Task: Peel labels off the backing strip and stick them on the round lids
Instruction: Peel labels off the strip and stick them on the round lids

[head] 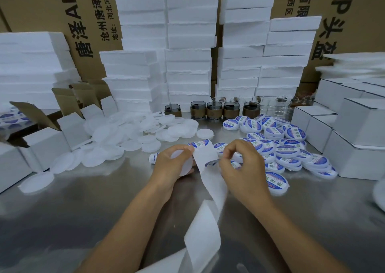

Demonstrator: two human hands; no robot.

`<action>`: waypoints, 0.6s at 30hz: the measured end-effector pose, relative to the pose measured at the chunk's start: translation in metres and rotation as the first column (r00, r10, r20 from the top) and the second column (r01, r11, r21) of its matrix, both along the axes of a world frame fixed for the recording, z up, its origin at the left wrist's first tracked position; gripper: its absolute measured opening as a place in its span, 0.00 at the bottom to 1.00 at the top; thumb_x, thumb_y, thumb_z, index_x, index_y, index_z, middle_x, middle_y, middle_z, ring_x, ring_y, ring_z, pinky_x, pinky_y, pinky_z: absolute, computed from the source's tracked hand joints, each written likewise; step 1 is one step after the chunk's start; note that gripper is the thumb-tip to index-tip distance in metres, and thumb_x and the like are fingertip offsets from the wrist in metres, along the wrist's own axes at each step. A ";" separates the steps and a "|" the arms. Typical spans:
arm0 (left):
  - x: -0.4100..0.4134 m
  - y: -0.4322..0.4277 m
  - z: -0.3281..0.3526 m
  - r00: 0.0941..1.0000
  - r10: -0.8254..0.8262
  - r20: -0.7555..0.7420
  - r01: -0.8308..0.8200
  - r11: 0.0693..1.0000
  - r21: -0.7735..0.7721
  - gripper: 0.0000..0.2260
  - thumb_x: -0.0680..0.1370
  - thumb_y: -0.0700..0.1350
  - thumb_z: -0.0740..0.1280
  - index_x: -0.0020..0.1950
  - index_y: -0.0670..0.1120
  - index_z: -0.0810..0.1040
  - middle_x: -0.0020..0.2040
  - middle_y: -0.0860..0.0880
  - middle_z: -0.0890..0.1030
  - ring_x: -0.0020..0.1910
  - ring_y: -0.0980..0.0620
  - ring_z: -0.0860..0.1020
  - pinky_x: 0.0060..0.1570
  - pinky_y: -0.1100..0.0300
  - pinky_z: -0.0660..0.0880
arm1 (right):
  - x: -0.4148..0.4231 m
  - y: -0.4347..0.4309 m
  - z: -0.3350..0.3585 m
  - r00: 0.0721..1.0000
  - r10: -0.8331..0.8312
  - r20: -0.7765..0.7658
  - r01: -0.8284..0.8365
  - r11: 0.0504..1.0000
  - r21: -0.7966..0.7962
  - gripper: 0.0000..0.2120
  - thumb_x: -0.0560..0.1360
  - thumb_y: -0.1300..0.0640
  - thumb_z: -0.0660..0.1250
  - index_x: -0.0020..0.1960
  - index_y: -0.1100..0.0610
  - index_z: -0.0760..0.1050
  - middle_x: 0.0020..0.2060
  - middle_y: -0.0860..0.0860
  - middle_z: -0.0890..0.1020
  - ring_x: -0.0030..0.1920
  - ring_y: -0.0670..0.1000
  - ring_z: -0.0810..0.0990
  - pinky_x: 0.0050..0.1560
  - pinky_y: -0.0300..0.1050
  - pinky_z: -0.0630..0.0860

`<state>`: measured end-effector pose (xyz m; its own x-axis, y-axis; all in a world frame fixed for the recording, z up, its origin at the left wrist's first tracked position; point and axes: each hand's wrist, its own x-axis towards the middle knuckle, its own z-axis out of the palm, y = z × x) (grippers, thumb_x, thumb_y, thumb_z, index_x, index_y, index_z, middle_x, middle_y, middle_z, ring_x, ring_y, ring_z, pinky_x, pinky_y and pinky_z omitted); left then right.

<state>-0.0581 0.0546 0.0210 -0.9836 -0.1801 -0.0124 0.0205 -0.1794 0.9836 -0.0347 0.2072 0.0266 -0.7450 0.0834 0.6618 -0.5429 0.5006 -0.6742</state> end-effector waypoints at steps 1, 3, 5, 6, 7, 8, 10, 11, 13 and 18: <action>0.000 0.000 0.000 1.000 0.009 -0.001 -0.009 1.000 -0.004 0.04 0.74 0.42 0.71 0.40 0.47 0.81 0.44 0.47 0.83 0.40 0.49 0.82 0.46 0.52 0.81 | -0.001 0.001 0.002 0.999 0.011 0.040 -0.007 0.995 -0.103 0.11 0.69 0.68 0.64 0.34 0.55 0.69 0.31 0.45 0.74 0.38 0.43 0.72 0.41 0.33 0.67; -0.001 -0.001 -0.001 1.000 0.023 -0.005 -0.023 1.000 -0.013 0.03 0.74 0.41 0.71 0.40 0.47 0.82 0.41 0.49 0.84 0.39 0.51 0.82 0.46 0.53 0.81 | -0.002 0.004 0.006 0.992 0.047 0.116 -0.009 0.950 -0.313 0.11 0.71 0.67 0.63 0.33 0.54 0.70 0.29 0.42 0.74 0.34 0.40 0.70 0.36 0.29 0.67; -0.001 -0.001 0.000 0.998 0.048 -0.029 -0.049 0.999 -0.024 0.02 0.74 0.41 0.70 0.42 0.46 0.81 0.34 0.52 0.83 0.33 0.55 0.81 0.40 0.59 0.81 | -0.005 0.009 0.009 0.981 0.113 0.159 -0.017 0.864 -0.504 0.13 0.73 0.67 0.61 0.32 0.54 0.70 0.25 0.40 0.73 0.29 0.39 0.69 0.31 0.29 0.67; -0.001 -0.002 0.001 0.996 0.078 -0.041 -0.078 0.997 -0.014 0.02 0.75 0.41 0.70 0.42 0.45 0.80 0.33 0.53 0.83 0.31 0.55 0.81 0.37 0.60 0.80 | -0.006 0.011 0.011 0.971 0.146 0.188 -0.010 0.815 -0.579 0.14 0.73 0.66 0.61 0.32 0.54 0.70 0.24 0.40 0.73 0.28 0.39 0.69 0.31 0.30 0.68; -0.001 -0.003 0.002 0.992 0.118 -0.050 -0.118 0.993 0.011 0.02 0.75 0.43 0.70 0.42 0.45 0.80 0.33 0.52 0.83 0.31 0.55 0.80 0.36 0.61 0.79 | -0.007 0.012 0.012 0.958 0.180 0.221 0.003 0.769 -0.639 0.16 0.73 0.66 0.61 0.30 0.53 0.71 0.24 0.41 0.74 0.27 0.39 0.69 0.33 0.33 0.69; -0.002 -0.004 0.003 0.985 0.163 -0.061 -0.161 0.986 0.035 0.03 0.74 0.45 0.71 0.42 0.46 0.81 0.35 0.52 0.82 0.32 0.55 0.80 0.36 0.61 0.79 | -0.008 0.013 0.013 0.941 0.223 0.253 0.016 0.718 -0.696 0.17 0.73 0.66 0.60 0.28 0.52 0.72 0.23 0.41 0.74 0.26 0.40 0.70 0.36 0.36 0.69; -0.003 -0.007 0.006 0.968 0.232 -0.099 -0.224 0.971 0.079 0.05 0.75 0.48 0.70 0.42 0.47 0.80 0.37 0.52 0.82 0.33 0.55 0.80 0.34 0.63 0.78 | -0.008 0.012 0.016 0.904 0.339 0.260 0.010 0.592 -0.806 0.18 0.73 0.66 0.60 0.27 0.52 0.73 0.24 0.43 0.75 0.27 0.41 0.73 0.39 0.40 0.70; -0.003 -0.007 0.009 0.963 0.242 -0.116 -0.229 0.967 0.112 0.07 0.76 0.50 0.68 0.43 0.48 0.80 0.37 0.52 0.83 0.33 0.55 0.81 0.33 0.63 0.78 | -0.008 0.011 0.018 0.881 0.406 0.241 -0.016 0.536 -0.844 0.16 0.73 0.66 0.59 0.30 0.52 0.73 0.25 0.45 0.77 0.28 0.43 0.74 0.39 0.41 0.69; -0.002 -0.008 0.014 0.973 0.190 -0.131 -0.157 0.961 0.228 0.11 0.78 0.52 0.64 0.44 0.46 0.79 0.38 0.51 0.84 0.35 0.53 0.82 0.34 0.61 0.79 | -0.005 0.008 0.022 0.824 0.526 0.210 -0.087 0.485 -0.870 0.10 0.74 0.66 0.57 0.37 0.56 0.73 0.29 0.47 0.80 0.29 0.44 0.76 0.38 0.41 0.68; 0.006 -0.004 0.023 0.982 -0.110 -0.156 0.168 0.885 0.435 0.21 0.80 0.57 0.52 0.48 0.44 0.78 0.42 0.44 0.85 0.40 0.47 0.83 0.39 0.57 0.79 | 0.006 -0.002 0.025 0.663 0.715 0.224 -0.282 0.515 -0.810 0.03 0.70 0.63 0.63 0.39 0.56 0.73 0.32 0.51 0.78 0.28 0.45 0.73 0.32 0.38 0.65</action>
